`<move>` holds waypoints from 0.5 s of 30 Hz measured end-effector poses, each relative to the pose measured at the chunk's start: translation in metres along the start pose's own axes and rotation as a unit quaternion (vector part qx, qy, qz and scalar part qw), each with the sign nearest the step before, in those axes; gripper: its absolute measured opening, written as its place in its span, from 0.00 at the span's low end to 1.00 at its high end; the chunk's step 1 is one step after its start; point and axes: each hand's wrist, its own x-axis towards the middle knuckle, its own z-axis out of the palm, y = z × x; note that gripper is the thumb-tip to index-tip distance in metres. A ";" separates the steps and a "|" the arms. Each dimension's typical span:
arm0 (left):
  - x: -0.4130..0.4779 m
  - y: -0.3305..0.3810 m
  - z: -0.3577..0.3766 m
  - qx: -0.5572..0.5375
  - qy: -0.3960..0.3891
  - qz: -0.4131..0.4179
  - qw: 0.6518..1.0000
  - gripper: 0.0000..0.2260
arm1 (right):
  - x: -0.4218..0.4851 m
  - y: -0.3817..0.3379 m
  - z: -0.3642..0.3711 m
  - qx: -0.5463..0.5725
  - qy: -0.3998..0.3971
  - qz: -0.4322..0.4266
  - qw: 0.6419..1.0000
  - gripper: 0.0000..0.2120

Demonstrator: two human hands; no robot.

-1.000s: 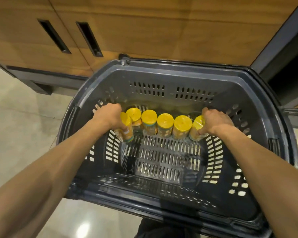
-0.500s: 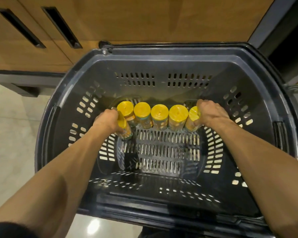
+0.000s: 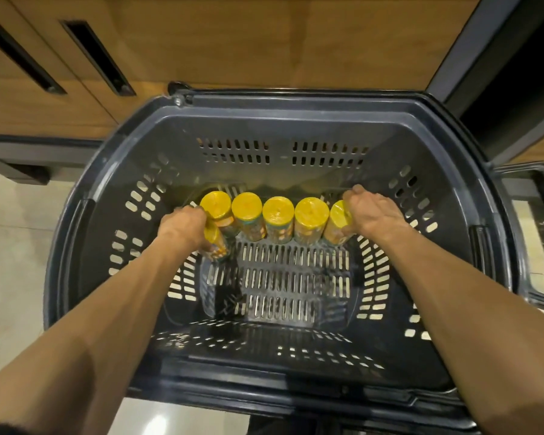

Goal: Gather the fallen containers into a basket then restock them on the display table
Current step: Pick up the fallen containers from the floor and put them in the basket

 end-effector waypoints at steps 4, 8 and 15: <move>-0.008 -0.001 -0.013 0.005 0.021 0.011 1.000 0.26 | -0.007 0.000 -0.012 0.028 -0.019 0.017 0.999 0.33; -0.026 0.009 -0.032 0.016 0.072 0.037 0.997 0.24 | -0.018 0.000 -0.033 0.017 -0.035 0.011 0.999 0.29; -0.064 0.033 -0.083 0.068 0.110 0.102 0.986 0.21 | -0.065 0.013 -0.089 -0.030 0.029 -0.058 0.997 0.22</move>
